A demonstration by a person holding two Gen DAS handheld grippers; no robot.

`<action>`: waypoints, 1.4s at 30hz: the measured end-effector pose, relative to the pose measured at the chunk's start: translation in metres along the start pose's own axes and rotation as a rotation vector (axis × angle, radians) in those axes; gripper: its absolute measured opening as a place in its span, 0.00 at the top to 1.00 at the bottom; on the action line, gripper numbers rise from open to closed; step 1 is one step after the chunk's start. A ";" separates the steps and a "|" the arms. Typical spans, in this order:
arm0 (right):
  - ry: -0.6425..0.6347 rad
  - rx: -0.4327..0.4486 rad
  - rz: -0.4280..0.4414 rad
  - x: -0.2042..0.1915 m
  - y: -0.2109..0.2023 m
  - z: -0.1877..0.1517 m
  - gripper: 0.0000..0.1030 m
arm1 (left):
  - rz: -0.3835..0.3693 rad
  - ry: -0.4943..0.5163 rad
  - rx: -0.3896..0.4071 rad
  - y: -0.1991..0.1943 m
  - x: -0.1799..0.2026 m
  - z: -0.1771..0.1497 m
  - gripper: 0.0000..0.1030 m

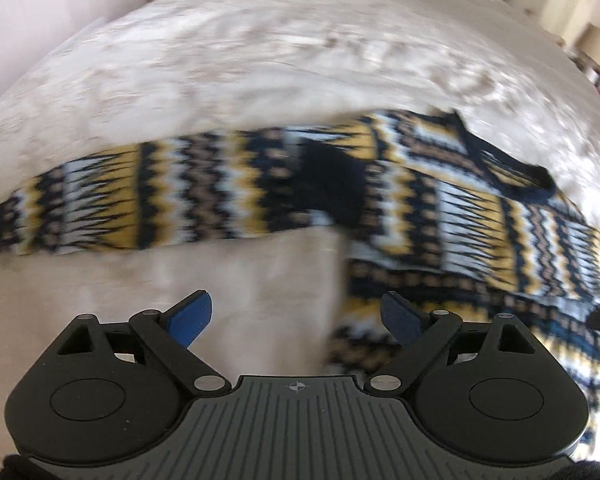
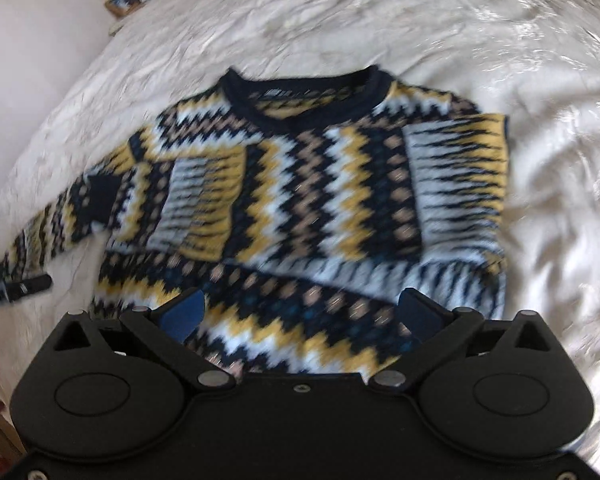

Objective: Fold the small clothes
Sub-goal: 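Move the left gripper to the other sleeve's dark cuff and grasp it, then lift the held sleeve with the left gripper, carry it across the body, release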

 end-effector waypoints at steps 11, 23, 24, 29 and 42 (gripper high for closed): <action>-0.027 -0.031 -0.030 -0.046 0.005 -0.026 0.00 | 0.064 -0.185 0.043 -0.001 -0.115 -0.003 0.11; -0.077 -0.038 -0.050 -0.102 0.015 -0.023 0.00 | 0.093 -0.354 0.042 0.027 -0.224 -0.014 0.10; -0.082 -0.041 -0.051 -0.106 0.016 -0.023 0.00 | 0.096 -0.369 0.041 0.031 -0.230 -0.014 0.10; -0.087 -0.047 -0.065 -0.120 0.022 -0.022 0.00 | 0.087 -0.382 0.050 0.050 -0.247 -0.003 0.09; -0.049 -0.068 -0.101 -0.124 0.029 -0.024 0.00 | 0.159 -0.408 0.019 0.067 -0.261 0.008 0.52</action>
Point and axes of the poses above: each gripper's, at about its wrist camera, not at the fingertips, and y roughly the way its jaws point, x to its right, z to its top, the point moved 10 cm from there along y, roughly the way its jaws point, and after that the axes turned 8 degrees about y, right-handed, at the moved point
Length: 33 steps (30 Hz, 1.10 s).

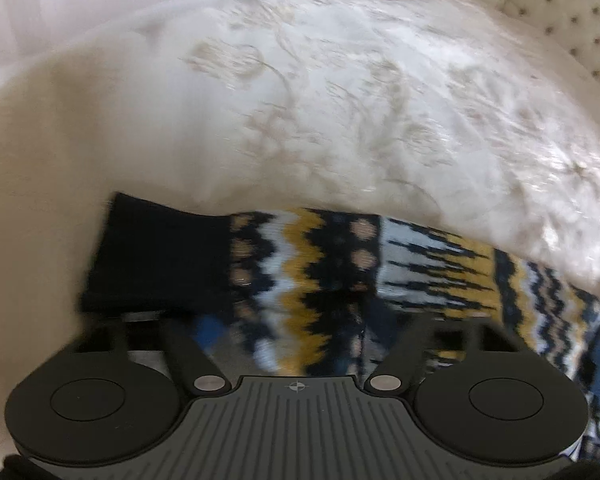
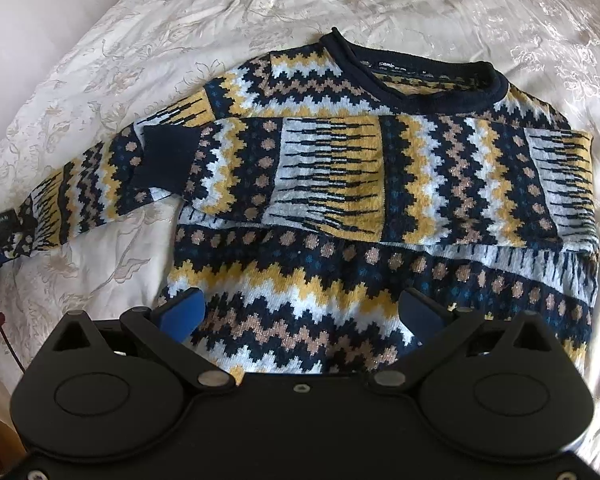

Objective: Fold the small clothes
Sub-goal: 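Lift the held sleeve with the left gripper, carry it across the body, release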

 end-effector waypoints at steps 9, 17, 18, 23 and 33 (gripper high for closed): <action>0.008 0.001 0.027 0.011 0.000 -0.004 0.00 | -0.125 0.011 0.163 -0.062 0.031 0.030 0.95; 0.015 0.001 0.101 0.040 -0.010 -0.009 0.00 | -0.233 0.161 0.384 -0.164 0.137 0.069 0.95; 0.017 0.005 0.110 0.046 -0.013 -0.008 0.00 | -0.249 0.185 0.400 -0.175 0.155 0.070 0.95; 0.046 0.048 0.147 0.083 -0.032 0.003 0.00 | -0.361 0.296 0.434 -0.213 0.260 0.060 0.95; 0.139 0.095 0.168 0.177 -0.054 0.015 0.00 | -0.559 0.511 0.363 -0.214 0.453 -0.028 0.95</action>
Point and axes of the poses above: each gripper's, at about its wrist camera, not at the fingertips, and y roughly the way its jaws point, x to its right, z to its top, the point moved 10 cm from there along y, roughly the way its jaws point, and after that the axes turned 8 degrees about y, right-handed, at the moved point
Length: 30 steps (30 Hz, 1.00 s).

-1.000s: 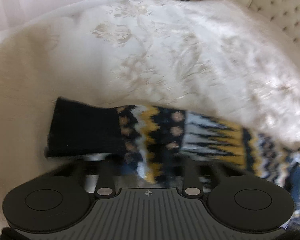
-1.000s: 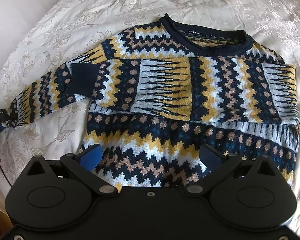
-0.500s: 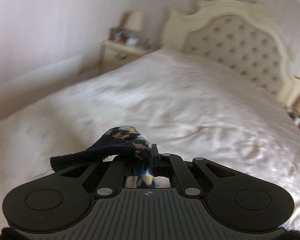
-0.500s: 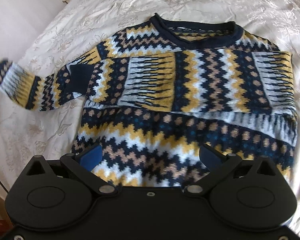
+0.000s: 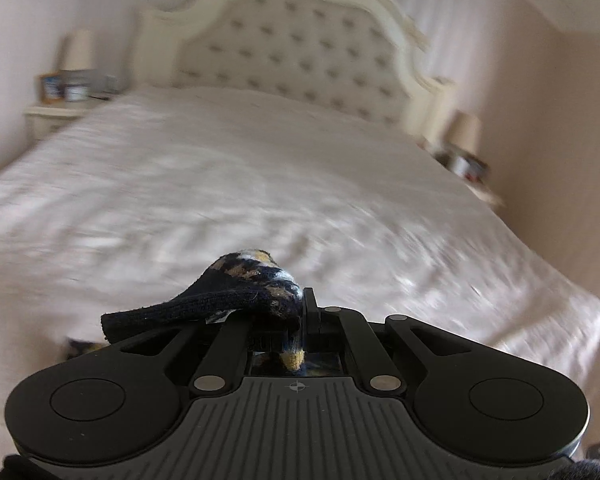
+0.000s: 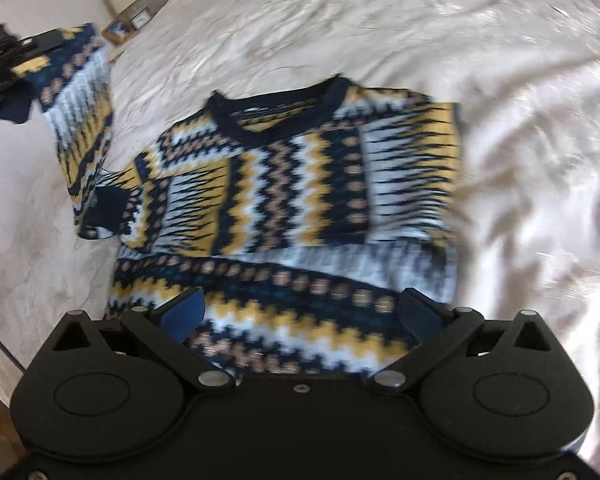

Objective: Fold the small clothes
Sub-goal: 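Lift the held sleeve with the left gripper, carry it across the body, release, then move the open right gripper to the folded dark cuff on the body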

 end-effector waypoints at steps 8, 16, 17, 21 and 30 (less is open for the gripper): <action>0.075 0.003 -0.007 0.059 -0.011 0.003 0.00 | -0.078 0.174 -0.227 0.080 0.105 -0.080 0.94; 0.094 -0.034 -0.020 0.082 -0.004 -0.001 0.00 | -0.201 0.207 -0.393 0.098 0.144 -0.139 0.42; 0.097 -0.035 -0.023 0.085 -0.004 -0.001 0.00 | -0.207 0.218 -0.385 0.096 0.146 -0.138 0.40; 0.106 -0.021 -0.034 0.087 -0.004 0.006 0.00 | -0.233 0.245 -0.345 0.080 0.146 -0.126 0.31; 0.129 0.029 -0.075 0.078 -0.003 0.027 0.00 | -0.208 0.262 -0.259 0.049 0.082 -0.092 0.26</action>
Point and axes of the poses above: each gripper's, at about its wrist camera, not at the fingertips, and y roughly the way its jaws point, x to its right, z to its top, the point moved 10 cm from there along y, roughly the way its jaws point, and after that the axes turned 8 degrees about y, right-handed, at the moved point
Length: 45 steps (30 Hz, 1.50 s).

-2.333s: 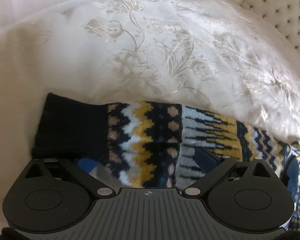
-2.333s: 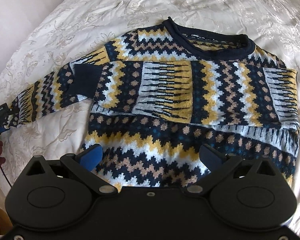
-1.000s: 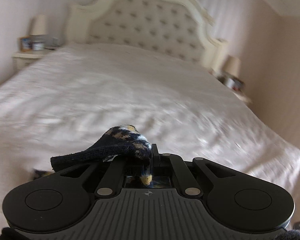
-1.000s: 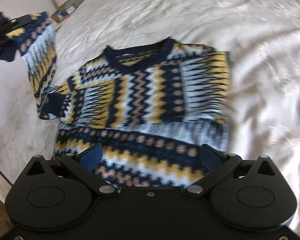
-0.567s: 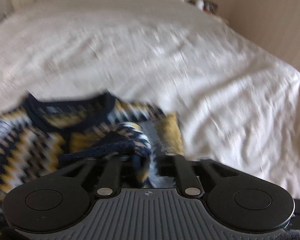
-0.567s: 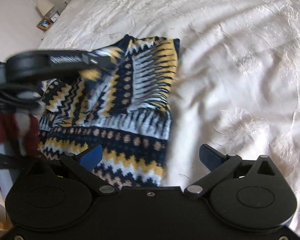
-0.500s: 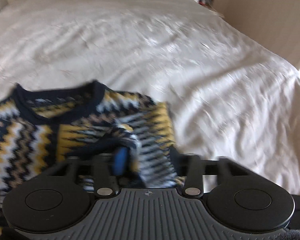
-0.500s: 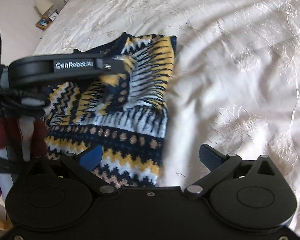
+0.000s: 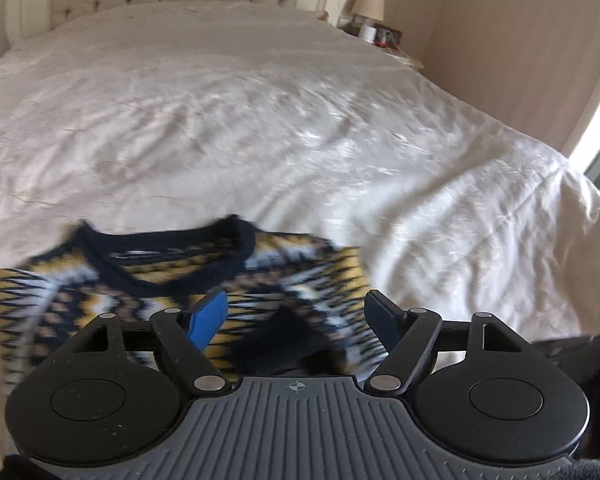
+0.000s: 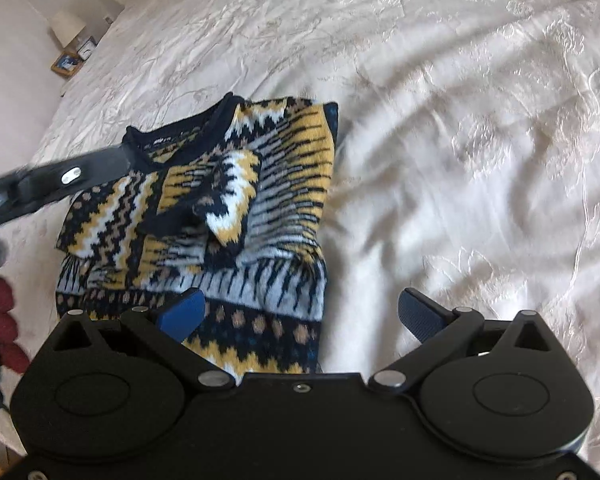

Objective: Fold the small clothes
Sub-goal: 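Move the open right gripper to the folded dark cuff on the body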

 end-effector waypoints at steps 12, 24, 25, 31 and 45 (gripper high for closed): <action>-0.101 0.029 -0.037 -0.056 0.013 0.021 0.00 | 0.235 -0.062 -0.288 0.035 -0.145 -0.087 0.25; -0.315 0.048 -0.047 -0.125 0.034 0.017 0.00 | 0.070 -0.127 -0.124 -0.013 -0.147 -0.078 0.25; -0.356 0.041 -0.053 -0.132 0.038 0.015 0.00 | 0.076 -0.145 -0.122 -0.015 -0.150 -0.084 0.25; -0.602 0.005 -0.170 -0.150 0.081 0.011 0.00 | 0.135 -0.265 -0.161 -0.025 -0.166 -0.106 0.25; -0.202 0.109 -0.350 -0.031 0.051 0.064 0.00 | 0.217 -0.259 -0.142 -0.038 -0.189 -0.097 0.25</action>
Point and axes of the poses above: each gripper's, at about its wrist camera, not at the fingertips, and y roughly the way its jaws point, x to its right, z to its top, the point moved 10 cm from there along y, roughly the way its jaws point, and after that the axes turned 8 degrees about y, right-handed, at the moved point
